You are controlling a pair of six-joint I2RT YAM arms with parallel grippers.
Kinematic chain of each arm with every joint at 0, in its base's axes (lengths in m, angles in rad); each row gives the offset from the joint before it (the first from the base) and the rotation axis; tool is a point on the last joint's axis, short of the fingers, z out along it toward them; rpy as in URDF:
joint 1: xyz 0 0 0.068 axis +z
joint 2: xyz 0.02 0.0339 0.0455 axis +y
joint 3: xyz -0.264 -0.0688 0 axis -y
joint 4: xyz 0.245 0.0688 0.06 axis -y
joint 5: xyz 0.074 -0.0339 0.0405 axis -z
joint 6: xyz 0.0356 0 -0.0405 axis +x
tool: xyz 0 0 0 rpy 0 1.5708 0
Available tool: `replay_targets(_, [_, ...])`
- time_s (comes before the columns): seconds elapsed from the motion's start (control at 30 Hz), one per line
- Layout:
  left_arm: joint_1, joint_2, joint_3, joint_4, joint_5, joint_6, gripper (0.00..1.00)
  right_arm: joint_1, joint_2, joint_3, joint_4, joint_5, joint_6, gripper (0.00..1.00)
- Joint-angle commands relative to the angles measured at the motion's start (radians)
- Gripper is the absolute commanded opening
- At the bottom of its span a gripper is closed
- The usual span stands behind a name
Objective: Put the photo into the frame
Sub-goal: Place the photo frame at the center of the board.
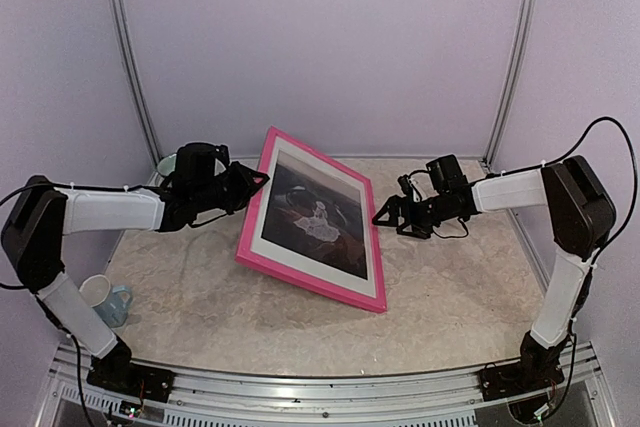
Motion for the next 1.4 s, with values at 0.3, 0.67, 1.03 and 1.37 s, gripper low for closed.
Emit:
replay_targets(0.3, [-0.053, 0.062, -0.100, 0.143, 0.055, 0.033, 0.14, 0.012, 0.007, -0.047, 0.031, -0.001, 0.005, 0.99])
replay_targets(0.67, [-0.057, 0.085, -0.152, 0.171, 0.067, 0.027, 0.29, 0.013, 0.023, -0.061, 0.048, -0.002, 0.013, 0.99])
replay_targets(1.03, [-0.057, 0.115, -0.161, 0.197, 0.076, 0.024, 0.32, 0.020, 0.042, -0.065, 0.067, -0.014, 0.026, 0.99])
replay_targets(1.37, [-0.057, 0.178, -0.133, 0.236, 0.109, 0.020, 0.35, 0.049, 0.070, -0.075, 0.097, -0.049, 0.036, 0.99])
